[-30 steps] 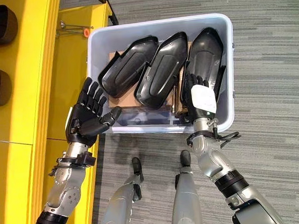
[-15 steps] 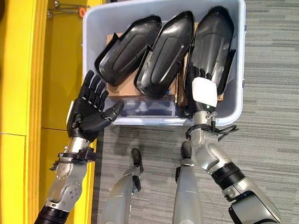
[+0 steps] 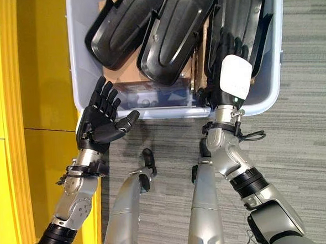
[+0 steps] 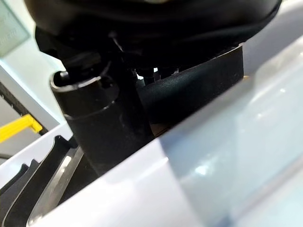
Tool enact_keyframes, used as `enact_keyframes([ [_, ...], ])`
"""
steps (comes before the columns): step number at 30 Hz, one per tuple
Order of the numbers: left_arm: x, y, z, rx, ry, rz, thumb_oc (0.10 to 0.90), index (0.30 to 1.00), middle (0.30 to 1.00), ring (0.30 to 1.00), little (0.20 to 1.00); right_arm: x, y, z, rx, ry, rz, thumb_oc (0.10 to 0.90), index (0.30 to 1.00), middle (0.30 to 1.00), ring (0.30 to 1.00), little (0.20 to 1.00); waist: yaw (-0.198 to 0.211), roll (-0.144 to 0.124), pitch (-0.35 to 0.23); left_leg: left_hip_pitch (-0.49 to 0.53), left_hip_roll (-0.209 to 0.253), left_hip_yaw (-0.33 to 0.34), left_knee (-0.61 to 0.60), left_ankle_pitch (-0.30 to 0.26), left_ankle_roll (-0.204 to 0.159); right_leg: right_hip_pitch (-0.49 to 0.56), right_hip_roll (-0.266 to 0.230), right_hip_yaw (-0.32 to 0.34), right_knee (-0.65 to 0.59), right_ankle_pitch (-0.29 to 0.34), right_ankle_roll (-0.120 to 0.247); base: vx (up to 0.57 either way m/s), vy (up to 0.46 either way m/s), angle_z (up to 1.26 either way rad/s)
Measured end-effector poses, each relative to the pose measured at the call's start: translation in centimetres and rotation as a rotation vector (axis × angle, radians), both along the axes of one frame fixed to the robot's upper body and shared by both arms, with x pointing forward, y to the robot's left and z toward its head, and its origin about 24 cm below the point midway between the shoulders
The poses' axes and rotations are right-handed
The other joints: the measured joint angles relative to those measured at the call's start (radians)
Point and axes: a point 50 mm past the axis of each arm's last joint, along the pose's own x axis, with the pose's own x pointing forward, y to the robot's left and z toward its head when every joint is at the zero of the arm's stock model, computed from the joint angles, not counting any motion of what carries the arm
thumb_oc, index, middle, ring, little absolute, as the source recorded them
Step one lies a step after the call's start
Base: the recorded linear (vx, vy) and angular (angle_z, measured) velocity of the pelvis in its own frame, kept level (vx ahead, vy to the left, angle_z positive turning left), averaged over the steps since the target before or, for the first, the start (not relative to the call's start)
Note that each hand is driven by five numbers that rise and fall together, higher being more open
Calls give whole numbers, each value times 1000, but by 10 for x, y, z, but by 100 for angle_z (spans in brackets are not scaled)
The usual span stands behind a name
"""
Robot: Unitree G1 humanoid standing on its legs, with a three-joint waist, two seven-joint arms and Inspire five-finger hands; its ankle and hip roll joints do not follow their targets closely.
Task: Move parts from the plastic box to the shelf.
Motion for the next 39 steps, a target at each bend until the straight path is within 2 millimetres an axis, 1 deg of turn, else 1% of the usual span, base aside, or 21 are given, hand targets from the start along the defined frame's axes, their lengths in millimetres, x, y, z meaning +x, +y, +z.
enact_keyframes([
  [1,0,0,0,-1,1,-1,900,1000,1000,1000,1000,-1,0,-2,3,6,-5,839,915,915,915,915,-1,0,0,-2,-2,1,4,-2,2,-2,0,6,5,-1,5,0,0,0],
  [2,-1,0,-1,-3,0,1,900,1000,1000,1000,1000,-1,-1,-2,4,12,-13,400,300,300,300,300,-4,1,0,-2,-5,3,11,-9,5,-4,-2,9,14,-7,8,74,9,3],
  [3,-1,0,-2,-2,3,-1,900,1000,1000,1000,1000,-2,-2,-4,5,19,-19,400,300,300,300,300,-5,1,0,-1,-9,2,17,-11,6,-5,-4,15,25,-12,13,15,15,4],
  [6,-3,1,-2,-5,1,2,900,1000,1000,1000,1000,-2,-3,-6,2,18,-23,400,300,300,300,300,-4,1,0,-2,-11,6,31,-21,6,-8,-8,19,43,-25,12,2,3,1],
  [12,-4,1,1,-14,-17,2,900,1000,1000,1000,1000,-8,-5,4,-46,-60,-42,400,300,300,300,300,-7,1,0,-22,-12,6,40,-21,7,-32,-9,21,57,-27,13,0,0,0],
  [16,-6,0,3,-18,-30,-5,900,1000,1000,1000,1000,-8,-5,3,-48,-57,-43,400,300,300,300,300,-7,1,0,-25,-12,1,41,-21,6,-35,-8,19,61,-30,17,-3,-9,0],
  [18,-8,-1,7,-22,-45,-11,900,1000,1000,1000,1000,-8,-6,6,-53,-67,-45,400,300,300,300,300,-7,1,0,-26,-12,-1,46,-22,5,-34,-8,18,65,-30,16,-28,-43,2],
  [24,-7,-2,8,-22,-48,-10,900,1000,1000,1000,1000,-8,-6,5,-53,-64,-46,400,300,300,300,300,-8,1,0,-29,-11,-4,48,-21,5,-34,-6,17,65,-30,16,-46,-48,1],
  [28,-7,-1,10,-32,-48,8,900,1000,1000,1000,1000,-9,-4,2,-39,-72,-35,400,300,300,300,300,-11,0,0,-27,-9,-7,47,-21,4,-31,-2,16,63,-28,13,-77,-31,-1],
  [29,-6,-1,10,-32,-51,7,900,1000,1000,1000,1000,-10,-3,-1,-33,-74,-29,400,300,300,300,300,-11,0,0,-25,-9,-3,48,-15,-2,-28,0,16,60,-22,14,-38,19,-4],
  [30,-6,-2,12,-32,-58,5,900,1000,1000,1000,1000,-10,-2,-2,-30,-78,-23,400,300,300,300,300,-14,0,0,-22,-8,-3,48,-16,0,-26,2,18,56,-17,12,-36,35,-6],
  [31,-5,-2,12,-30,-57,4,900,1000,1000,1000,1000,-10,-1,-3,-28,-75,-18,400,300,300,300,300,-14,0,0,-16,-9,-2,48,-13,-5,-20,2,20,52,-10,22,-98,41,-7],
  [32,-5,-1,11,-30,-54,5,900,1000,1000,1000,1000,-10,0,-4,-24,-70,-16,400,300,300,300,300,-22,0,0,-6,-7,-2,46,-22,3,-11,2,20,49,-19,14,-97,47,-5],
  [33,-6,-1,9,-30,-49,6,900,1000,1000,1000,1000,-9,1,-7,-8,-60,-10,400,300,300,300,300,-22,0,0,7,-8,2,46,-17,-2,3,2,21,47,-10,20,-27,38,-6],
  [34,-6,-1,10,-31,-53,5,900,1000,1000,1000,1000,-10,0,-8,8,-53,0,400,300,300,300,300,-25,1,0,22,-8,2,37,-24,6,17,2,22,38,-14,16,-33,46,-8],
  [36,-6,0,9,-32,-55,10,900,1000,1000,1000,1000,-10,0,-11,30,-49,25,400,300,300,300,300,-28,1,-1,44,-8,6,23,-22,6,40,3,22,11,-6,13,-39,39,-11],
  [39,-9,1,5,-34,-50,-3,900,1000,1000,1000,1000,-16,-2,-24,67,-33,69,400,300,300,300,300,-33,1,-1,100,-8,18,-18,-17,11,98,3,24,-44,12,13,-44,46,-13],
])
